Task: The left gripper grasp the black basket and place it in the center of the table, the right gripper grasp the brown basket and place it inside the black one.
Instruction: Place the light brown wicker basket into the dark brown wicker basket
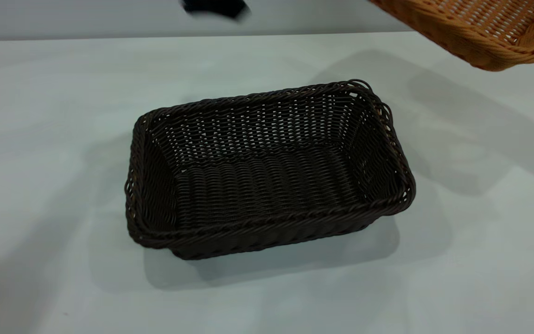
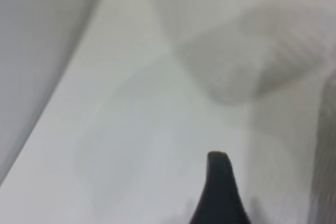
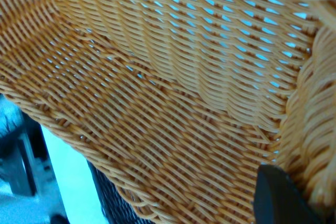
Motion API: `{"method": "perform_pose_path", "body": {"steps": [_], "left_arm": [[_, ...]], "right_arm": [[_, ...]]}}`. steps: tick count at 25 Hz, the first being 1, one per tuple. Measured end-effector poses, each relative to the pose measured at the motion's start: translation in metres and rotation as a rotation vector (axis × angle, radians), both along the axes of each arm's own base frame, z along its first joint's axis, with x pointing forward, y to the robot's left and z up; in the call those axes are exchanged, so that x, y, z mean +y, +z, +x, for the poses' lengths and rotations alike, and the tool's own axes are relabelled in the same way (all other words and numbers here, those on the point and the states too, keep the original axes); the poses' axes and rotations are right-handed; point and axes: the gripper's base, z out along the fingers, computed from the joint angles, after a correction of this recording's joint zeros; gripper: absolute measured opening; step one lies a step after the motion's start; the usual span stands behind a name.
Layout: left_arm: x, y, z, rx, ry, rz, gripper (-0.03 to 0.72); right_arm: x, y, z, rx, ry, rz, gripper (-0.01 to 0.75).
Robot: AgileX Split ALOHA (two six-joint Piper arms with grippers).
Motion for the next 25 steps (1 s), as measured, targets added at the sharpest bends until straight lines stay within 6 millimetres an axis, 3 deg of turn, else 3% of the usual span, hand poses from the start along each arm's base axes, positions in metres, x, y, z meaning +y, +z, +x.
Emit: {"method": "perform_pose_path", "body": {"steps": [5,11,14,20,25], "left_arm": [[0.077,0.022,0.009,0.181,0.232,-0.132,0.489],[0.135,0.021,0.005,0.32,0.307,-0.195,0.489],[0.145,0.02,0.004,0.332,0.318,-0.201,0.489],[0.144,0.02,0.003,0.334,0.315,-0.201,0.489],[0.144,0.02,0.003,0.334,0.315,-0.201,0.489]], "right_arm": [[0.027,0.007,-0.005,0.047,0.141,-0.046,0.07],[0.086,0.012,-0.009,0.081,0.386,-0.142,0.07],[0.116,0.01,-0.012,0.088,0.506,-0.181,0.07],[0.172,0.001,-0.017,0.054,0.66,-0.255,0.07],[0.2,-0.017,-0.014,0.055,0.741,-0.297,0.07]]}}
